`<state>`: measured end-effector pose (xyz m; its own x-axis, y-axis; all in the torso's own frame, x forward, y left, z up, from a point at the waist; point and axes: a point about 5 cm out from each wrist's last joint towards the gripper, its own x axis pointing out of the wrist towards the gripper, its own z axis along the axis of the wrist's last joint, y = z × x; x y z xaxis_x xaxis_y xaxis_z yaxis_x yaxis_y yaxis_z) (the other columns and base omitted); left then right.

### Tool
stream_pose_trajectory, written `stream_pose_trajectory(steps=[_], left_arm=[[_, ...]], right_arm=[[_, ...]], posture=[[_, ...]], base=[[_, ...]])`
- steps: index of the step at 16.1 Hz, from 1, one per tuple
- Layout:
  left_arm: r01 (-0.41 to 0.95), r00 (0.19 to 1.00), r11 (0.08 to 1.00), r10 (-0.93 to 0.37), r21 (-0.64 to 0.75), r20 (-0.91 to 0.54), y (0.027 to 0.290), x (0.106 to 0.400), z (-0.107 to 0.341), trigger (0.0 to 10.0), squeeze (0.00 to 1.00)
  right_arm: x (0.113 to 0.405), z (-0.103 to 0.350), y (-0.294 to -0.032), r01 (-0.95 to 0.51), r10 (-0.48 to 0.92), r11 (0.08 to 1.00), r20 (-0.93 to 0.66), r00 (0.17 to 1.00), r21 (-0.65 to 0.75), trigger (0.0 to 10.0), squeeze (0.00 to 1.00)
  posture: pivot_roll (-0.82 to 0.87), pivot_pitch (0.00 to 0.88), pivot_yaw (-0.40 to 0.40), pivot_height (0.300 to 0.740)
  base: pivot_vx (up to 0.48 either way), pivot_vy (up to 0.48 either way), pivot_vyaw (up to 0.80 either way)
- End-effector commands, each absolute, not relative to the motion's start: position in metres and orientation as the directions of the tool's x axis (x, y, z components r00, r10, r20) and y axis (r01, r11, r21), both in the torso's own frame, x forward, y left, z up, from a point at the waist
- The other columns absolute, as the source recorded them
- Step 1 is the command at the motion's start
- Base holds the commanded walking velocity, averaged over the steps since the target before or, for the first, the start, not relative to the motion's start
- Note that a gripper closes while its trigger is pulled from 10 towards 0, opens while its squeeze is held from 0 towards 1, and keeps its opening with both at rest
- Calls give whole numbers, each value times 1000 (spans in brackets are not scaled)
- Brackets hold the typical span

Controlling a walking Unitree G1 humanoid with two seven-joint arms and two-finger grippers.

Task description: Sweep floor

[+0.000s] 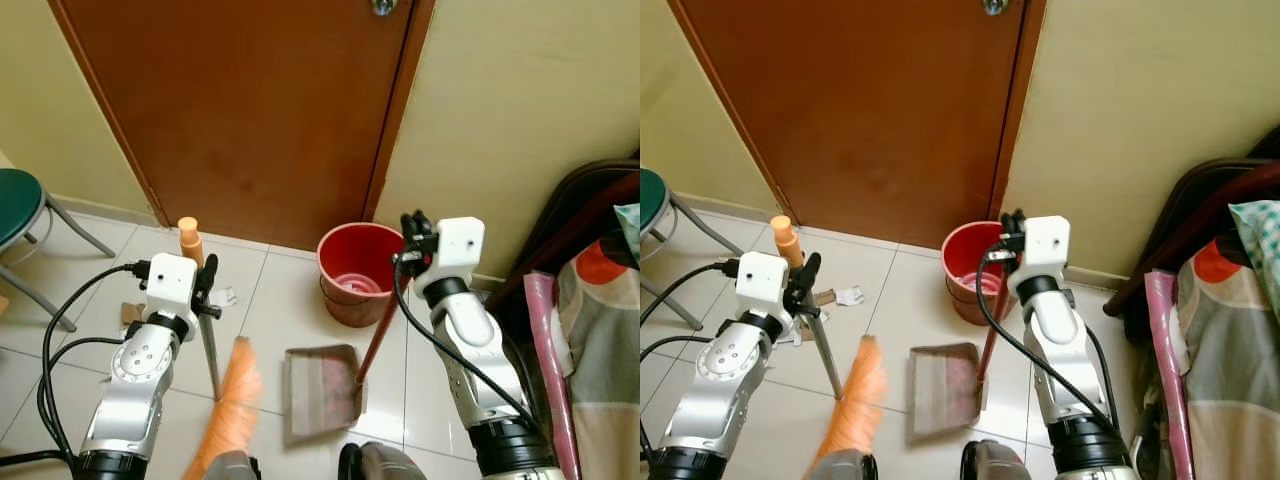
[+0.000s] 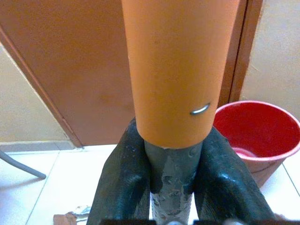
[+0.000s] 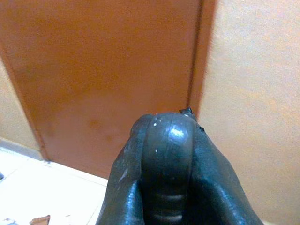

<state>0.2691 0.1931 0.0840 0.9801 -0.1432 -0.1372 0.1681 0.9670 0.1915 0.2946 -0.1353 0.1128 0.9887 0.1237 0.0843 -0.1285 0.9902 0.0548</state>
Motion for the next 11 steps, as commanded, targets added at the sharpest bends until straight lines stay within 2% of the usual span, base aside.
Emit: stream_pose_trajectory(steps=[1,8,11], left_arm=[[170,979,939,-128,299,-156,203,267,85,10000,0],[141,989,909,-114,392,-91,211,268,96,10000,0],[171,985,914,-146,369,-94,199,267,92,10000,0]], right_arm=[[292,112,-140,-91,83,992,96,992,89,10000,0],[293,84,-165,8,-4,992,-30,1000,128,10000,0],[294,80,-167,21,-16,992,-41,999,121,10000,0]], posture=[[84,108,11,740],[151,95,-57,740],[144,87,-59,740]], base=[[0,0,0],[0,0,0],[0,0,0]])
